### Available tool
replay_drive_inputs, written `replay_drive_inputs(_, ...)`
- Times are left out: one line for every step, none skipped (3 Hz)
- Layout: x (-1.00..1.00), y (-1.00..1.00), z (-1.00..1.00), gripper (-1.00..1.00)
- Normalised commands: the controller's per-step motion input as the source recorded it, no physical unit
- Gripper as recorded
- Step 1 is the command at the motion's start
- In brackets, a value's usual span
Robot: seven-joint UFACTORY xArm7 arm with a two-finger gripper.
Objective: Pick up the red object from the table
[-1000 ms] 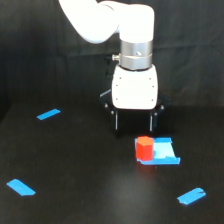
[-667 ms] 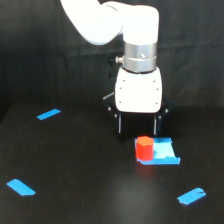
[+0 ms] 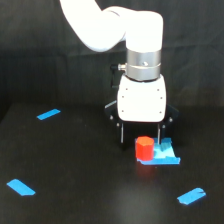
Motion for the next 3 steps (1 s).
replay_drive_inputs(-0.04,-0.33,-0.25,-0.71)
replay_drive_inputs(-0.11,0.02,-0.16,-0.96)
replay_drive_inputs(-0.02,-0.04,-0.20,-1.00)
